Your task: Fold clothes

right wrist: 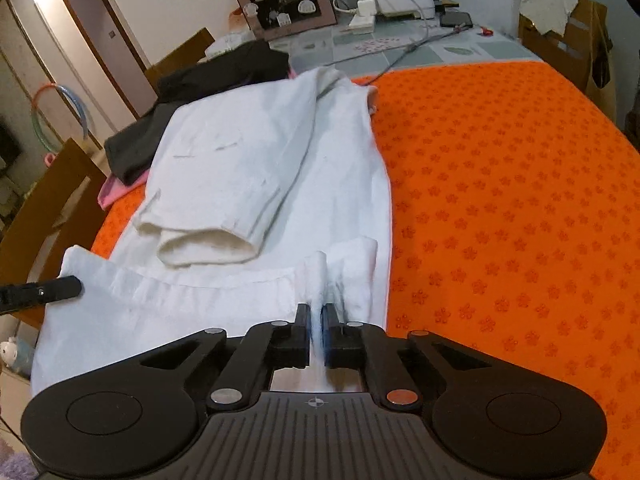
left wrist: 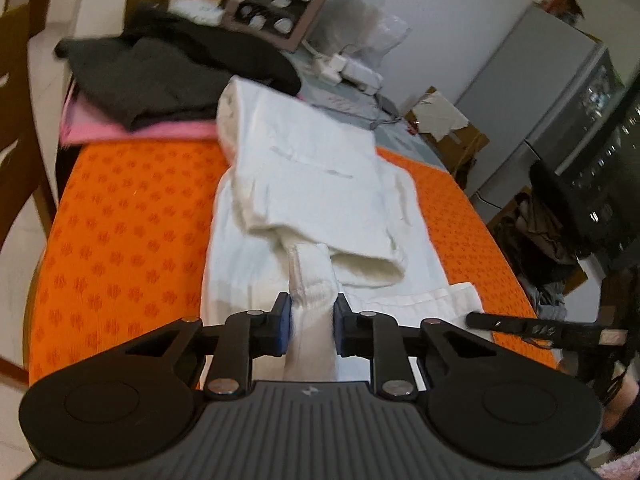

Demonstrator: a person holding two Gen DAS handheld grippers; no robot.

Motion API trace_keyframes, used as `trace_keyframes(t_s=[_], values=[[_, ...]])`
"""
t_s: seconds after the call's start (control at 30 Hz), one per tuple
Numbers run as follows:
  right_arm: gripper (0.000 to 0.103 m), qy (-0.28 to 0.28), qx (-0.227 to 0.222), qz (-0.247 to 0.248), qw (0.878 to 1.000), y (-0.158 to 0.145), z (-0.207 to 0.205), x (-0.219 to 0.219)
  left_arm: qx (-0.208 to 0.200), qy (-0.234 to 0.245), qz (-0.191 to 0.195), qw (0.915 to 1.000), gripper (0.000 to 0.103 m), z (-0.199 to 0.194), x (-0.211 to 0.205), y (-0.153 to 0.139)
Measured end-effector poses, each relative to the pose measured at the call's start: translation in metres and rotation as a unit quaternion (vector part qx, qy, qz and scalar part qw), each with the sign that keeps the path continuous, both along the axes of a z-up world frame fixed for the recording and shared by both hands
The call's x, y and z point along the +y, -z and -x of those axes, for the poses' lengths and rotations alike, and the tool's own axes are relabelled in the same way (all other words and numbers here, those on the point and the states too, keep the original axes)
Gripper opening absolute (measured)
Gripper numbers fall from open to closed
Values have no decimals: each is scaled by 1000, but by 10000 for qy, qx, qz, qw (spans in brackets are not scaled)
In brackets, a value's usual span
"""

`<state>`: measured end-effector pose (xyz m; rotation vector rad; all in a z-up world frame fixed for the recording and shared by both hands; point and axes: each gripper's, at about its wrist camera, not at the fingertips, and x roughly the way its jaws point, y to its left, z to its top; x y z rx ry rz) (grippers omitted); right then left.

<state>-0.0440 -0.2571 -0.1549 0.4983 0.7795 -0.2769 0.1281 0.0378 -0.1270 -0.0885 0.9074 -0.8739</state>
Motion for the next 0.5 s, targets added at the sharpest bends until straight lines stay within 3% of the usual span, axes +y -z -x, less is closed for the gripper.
trace_keyframes(t_s=[0.13, 0.23, 0.37, 0.4, 0.5], values=[[7, 288, -307, -224, 9989, -20, 18, -11, -83, 20, -95, 9999, 24, -9, -11, 2], [8, 373, -241, -213, 9988, -12, 18, -16, -56, 115, -391, 9992, 26, -17, -26, 24], [12, 404, 177, -86, 9990, 16, 4, -15, -247, 207, -877, 9956, 33, -16, -40, 48], [12, 396, 174, -96, 9990, 16, 4, -15, -320, 207, -891, 9953, 35, -14, -39, 46], [21, 361, 106, -147, 9992, 12, 8, -14, -554, 227, -896, 9942, 63, -4, -29, 33]])
